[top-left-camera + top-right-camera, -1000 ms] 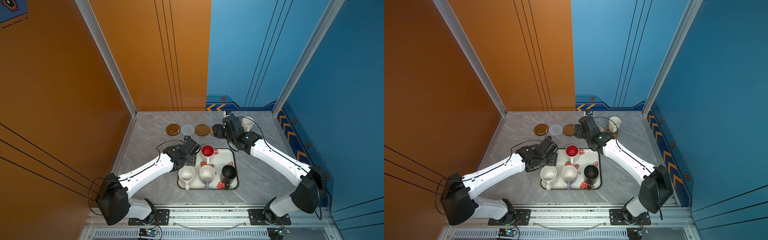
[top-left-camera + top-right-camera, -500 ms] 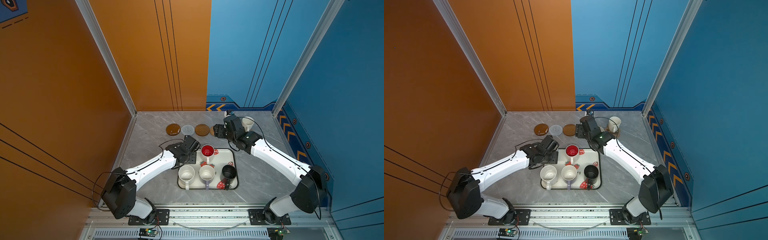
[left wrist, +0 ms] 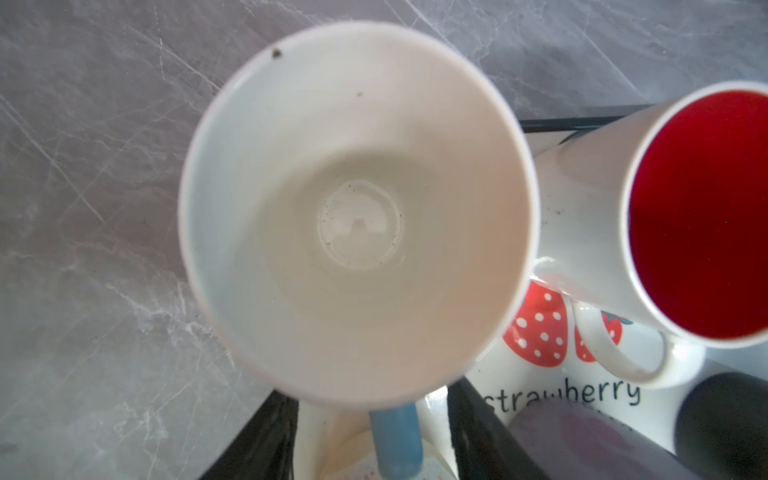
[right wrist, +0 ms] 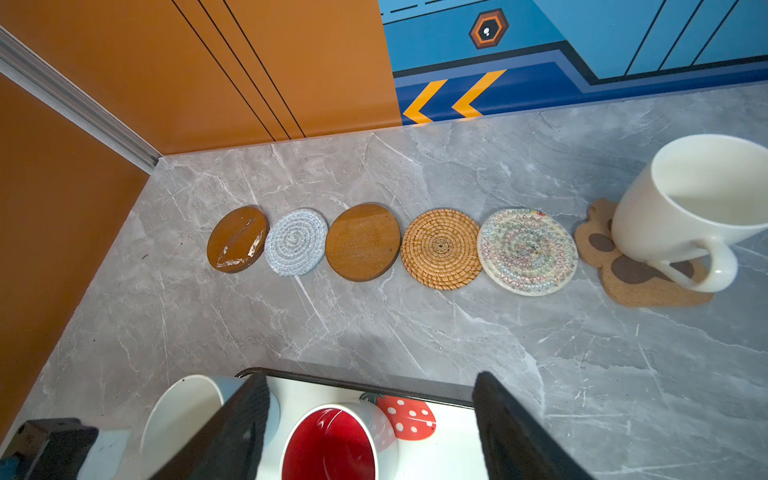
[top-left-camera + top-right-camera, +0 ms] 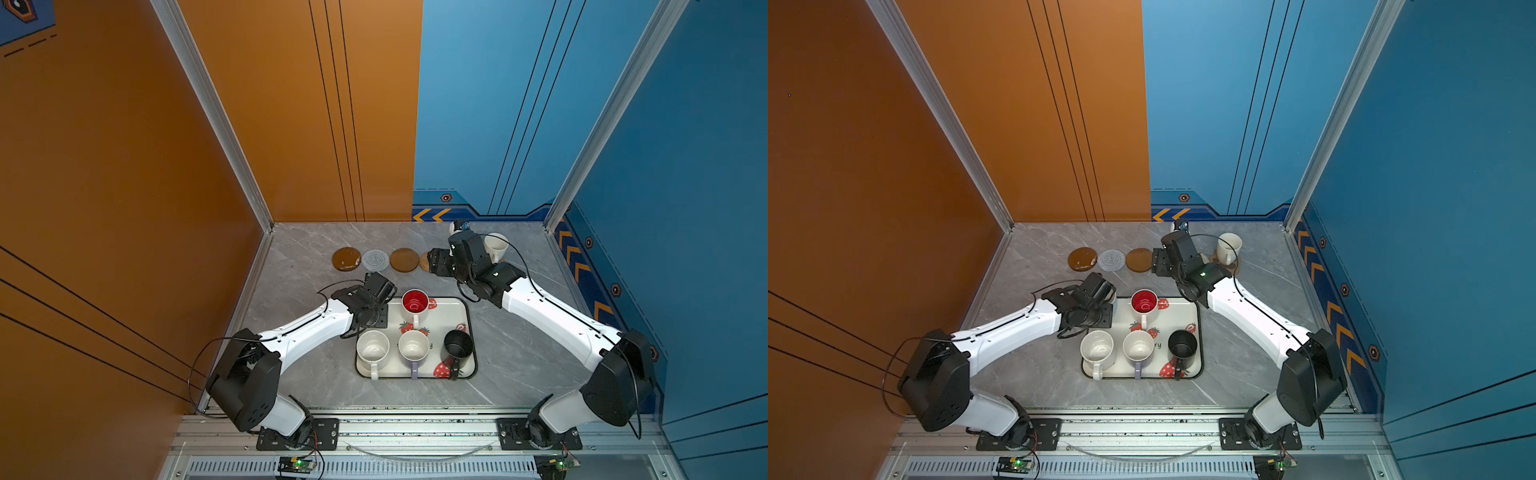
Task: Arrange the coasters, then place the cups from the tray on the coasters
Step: 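Grasp the blue-handled mug rim with the left gripper and lift it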
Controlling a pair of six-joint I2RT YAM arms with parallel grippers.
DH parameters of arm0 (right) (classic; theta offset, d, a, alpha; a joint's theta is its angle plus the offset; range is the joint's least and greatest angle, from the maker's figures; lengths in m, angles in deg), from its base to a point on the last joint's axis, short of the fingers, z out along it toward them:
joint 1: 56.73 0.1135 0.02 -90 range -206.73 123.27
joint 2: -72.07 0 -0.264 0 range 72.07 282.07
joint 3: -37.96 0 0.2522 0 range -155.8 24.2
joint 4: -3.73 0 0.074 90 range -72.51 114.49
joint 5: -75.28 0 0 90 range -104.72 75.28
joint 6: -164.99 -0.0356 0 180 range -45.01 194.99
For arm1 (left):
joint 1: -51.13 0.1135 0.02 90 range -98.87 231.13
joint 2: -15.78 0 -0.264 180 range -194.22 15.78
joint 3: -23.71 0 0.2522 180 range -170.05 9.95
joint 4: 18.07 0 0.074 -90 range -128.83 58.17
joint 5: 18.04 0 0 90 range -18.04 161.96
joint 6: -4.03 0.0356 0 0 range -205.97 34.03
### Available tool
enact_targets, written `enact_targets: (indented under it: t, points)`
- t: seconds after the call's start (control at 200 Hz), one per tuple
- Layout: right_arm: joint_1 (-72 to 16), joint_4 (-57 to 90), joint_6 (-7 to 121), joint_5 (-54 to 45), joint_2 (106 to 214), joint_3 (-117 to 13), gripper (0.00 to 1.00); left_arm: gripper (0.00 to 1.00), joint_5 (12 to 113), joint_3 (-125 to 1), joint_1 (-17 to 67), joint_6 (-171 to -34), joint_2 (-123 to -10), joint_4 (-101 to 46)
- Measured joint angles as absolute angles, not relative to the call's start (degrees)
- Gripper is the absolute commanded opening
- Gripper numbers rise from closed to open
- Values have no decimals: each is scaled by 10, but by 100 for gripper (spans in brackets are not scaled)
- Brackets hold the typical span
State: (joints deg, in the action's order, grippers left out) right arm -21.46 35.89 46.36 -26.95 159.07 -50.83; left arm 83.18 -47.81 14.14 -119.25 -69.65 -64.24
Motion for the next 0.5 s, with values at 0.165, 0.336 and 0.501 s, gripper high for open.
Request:
enact_targets:
  t: [0.165, 0.336, 0.501]
  points:
    - [-215, 359, 463, -270, 1591, -507, 76, 53, 829, -478, 147, -1190, -704, -630]
    - [-217, 359, 463, -269, 1591, -502, 76, 47, 823, -478, 151, -1188, -718, -626]
    - [-220, 359, 463, -267, 1591, -502, 76, 40, 821, -478, 154, -1188, -724, -623]
